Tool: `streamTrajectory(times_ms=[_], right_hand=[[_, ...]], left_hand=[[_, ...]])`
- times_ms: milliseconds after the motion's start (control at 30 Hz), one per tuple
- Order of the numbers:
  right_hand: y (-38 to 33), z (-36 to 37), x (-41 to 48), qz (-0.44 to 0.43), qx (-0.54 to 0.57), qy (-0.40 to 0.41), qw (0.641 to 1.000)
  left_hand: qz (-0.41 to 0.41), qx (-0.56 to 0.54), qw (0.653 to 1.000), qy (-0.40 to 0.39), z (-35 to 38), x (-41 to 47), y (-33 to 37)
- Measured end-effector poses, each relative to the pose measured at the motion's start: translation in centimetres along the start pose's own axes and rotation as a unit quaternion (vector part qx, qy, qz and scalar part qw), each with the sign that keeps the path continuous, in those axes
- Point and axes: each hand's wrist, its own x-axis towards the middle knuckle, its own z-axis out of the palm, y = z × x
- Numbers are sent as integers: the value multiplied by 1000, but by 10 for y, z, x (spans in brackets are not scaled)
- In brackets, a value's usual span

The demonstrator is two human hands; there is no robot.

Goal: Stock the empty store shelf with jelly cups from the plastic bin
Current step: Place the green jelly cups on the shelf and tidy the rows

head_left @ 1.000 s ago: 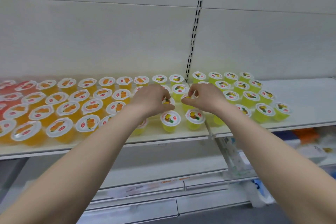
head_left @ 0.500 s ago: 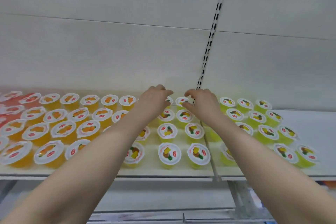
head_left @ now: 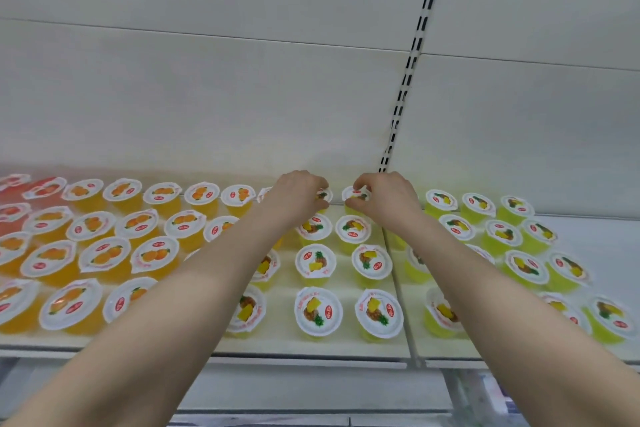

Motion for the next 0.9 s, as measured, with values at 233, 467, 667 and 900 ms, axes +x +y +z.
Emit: streamTrajectory(times_ms=[233,467,667,900], right_hand=[[3,-1,-1,14,-4,-9,1000],[0,-14,-24,-23,58,22,998],[-11,-14,-50,-25,61,-72,995],[-10,-16,-51,-6,-2,-41,999]], left_hand=[[-2,-31,999,9,5,3,2],[23,-55,996,63,-10,-23,-8],[33,-12,998,-47,-17,-42,-4],[26,-26,999,-28,-14,-46,8]])
